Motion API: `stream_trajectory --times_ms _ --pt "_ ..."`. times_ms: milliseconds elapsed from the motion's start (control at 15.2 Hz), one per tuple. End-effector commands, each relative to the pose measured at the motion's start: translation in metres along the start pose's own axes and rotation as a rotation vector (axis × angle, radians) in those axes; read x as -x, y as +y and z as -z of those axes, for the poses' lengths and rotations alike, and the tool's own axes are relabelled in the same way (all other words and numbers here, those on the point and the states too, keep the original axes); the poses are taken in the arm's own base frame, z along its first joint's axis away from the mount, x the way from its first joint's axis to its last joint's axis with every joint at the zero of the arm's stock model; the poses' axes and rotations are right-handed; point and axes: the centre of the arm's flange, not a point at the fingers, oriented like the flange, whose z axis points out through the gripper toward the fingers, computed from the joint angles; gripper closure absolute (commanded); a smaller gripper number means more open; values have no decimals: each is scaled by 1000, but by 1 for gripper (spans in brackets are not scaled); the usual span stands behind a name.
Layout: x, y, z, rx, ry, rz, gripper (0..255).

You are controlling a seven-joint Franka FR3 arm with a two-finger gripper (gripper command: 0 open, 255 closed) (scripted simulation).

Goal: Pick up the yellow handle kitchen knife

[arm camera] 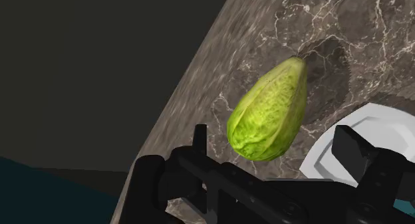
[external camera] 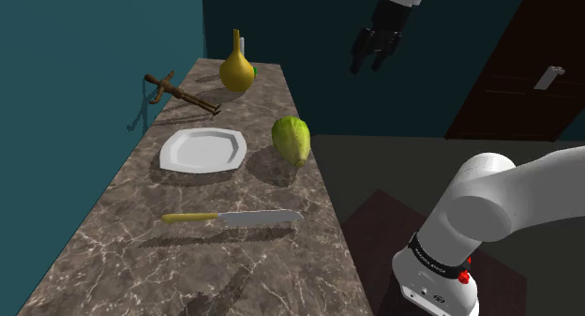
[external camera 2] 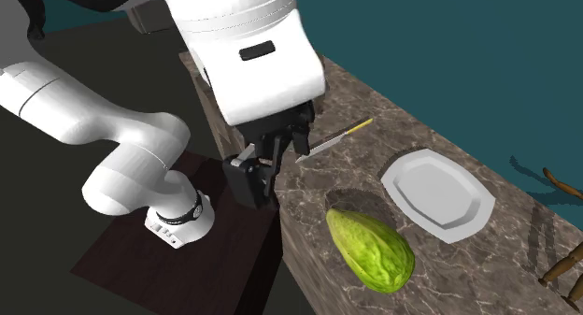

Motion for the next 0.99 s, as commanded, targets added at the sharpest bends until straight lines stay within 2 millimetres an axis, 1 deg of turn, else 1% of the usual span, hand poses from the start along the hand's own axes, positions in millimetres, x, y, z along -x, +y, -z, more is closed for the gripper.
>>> stream_trajectory --times_ms 0,462,924 --pt "0 0 0 0 0 0 0" --pt "-32 -63 -58 -41 -50 192 0" --pt "-48 -132 -114 -82 -99 383 0"
